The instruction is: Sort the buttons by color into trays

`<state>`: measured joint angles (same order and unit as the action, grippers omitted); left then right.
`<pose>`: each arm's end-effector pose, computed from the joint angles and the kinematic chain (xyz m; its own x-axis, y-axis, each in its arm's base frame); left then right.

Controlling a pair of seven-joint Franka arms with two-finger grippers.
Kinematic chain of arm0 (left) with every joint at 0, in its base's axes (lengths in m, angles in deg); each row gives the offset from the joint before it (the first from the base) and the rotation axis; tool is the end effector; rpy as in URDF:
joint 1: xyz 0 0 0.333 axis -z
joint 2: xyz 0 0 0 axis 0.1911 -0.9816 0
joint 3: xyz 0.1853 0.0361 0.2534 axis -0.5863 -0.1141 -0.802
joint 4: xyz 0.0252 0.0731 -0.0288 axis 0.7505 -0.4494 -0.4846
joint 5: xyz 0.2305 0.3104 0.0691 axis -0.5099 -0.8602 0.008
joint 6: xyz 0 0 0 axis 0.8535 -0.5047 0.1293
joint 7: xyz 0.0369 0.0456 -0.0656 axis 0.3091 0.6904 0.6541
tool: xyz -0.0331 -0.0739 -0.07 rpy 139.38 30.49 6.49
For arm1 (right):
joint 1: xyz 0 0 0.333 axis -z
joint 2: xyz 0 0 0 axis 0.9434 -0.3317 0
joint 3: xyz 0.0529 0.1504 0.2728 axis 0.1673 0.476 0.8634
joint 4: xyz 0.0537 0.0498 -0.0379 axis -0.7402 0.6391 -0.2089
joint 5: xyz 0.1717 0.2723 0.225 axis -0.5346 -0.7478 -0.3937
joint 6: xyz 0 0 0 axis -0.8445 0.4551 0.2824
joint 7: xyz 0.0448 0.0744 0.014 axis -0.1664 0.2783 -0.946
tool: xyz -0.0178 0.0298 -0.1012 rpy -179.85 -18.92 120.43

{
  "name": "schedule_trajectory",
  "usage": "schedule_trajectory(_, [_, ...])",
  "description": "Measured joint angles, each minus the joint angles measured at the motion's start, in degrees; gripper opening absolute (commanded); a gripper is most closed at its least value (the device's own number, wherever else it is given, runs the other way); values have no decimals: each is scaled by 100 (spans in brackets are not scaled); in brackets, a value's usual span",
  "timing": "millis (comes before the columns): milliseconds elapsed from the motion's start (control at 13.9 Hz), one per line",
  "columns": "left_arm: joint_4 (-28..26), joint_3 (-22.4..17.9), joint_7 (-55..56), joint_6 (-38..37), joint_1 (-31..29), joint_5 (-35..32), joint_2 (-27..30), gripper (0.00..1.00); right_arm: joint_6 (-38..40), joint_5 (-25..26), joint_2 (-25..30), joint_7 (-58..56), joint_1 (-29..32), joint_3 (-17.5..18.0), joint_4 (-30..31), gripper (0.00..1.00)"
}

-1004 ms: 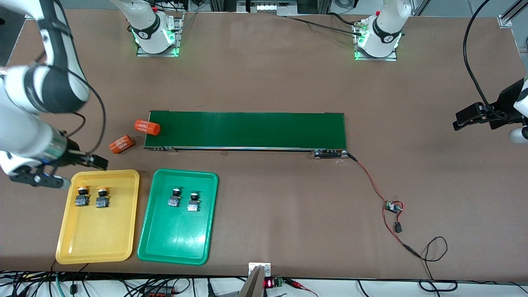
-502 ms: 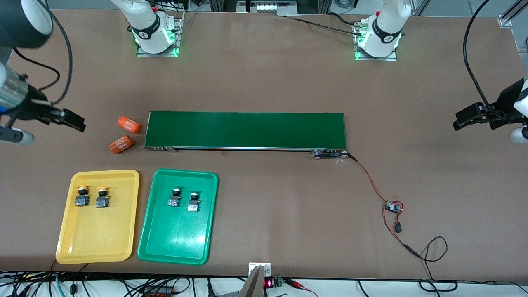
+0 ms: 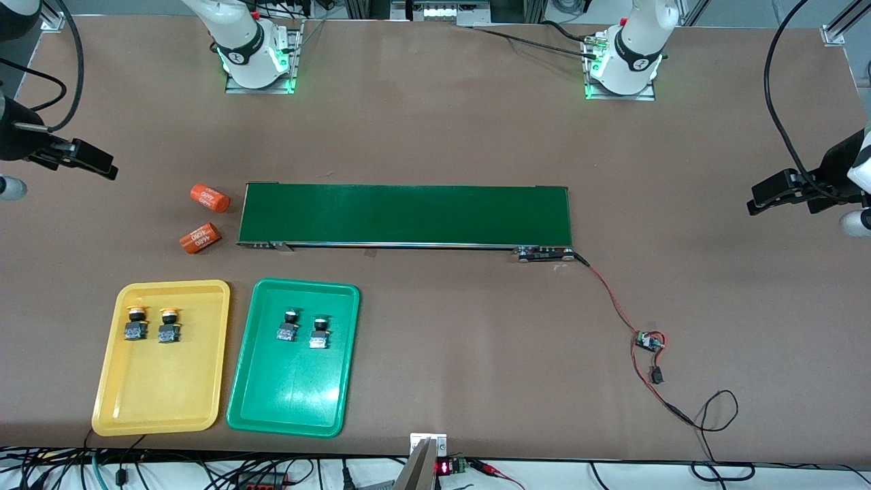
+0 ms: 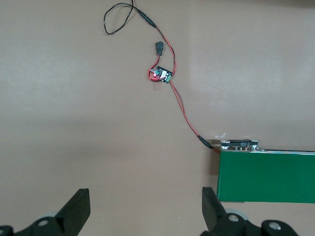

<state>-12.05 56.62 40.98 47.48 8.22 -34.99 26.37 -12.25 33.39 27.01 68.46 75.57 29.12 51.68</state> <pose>0.6085 0.0041 0.6088 0.9983 0.0590 -0.0040 0.0591 -0.9977 0.0323 0.5655 -0.0087 0.5895 0.9843 -0.1506 -0.0918 -0.1464 -0.9879 0.0503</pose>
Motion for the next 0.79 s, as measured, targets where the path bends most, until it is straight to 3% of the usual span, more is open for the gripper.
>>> schedule_trajectory(789, [0, 0, 0, -73, 0, 0, 0, 100, 98, 0, 0, -392, -22, 1, 10, 100])
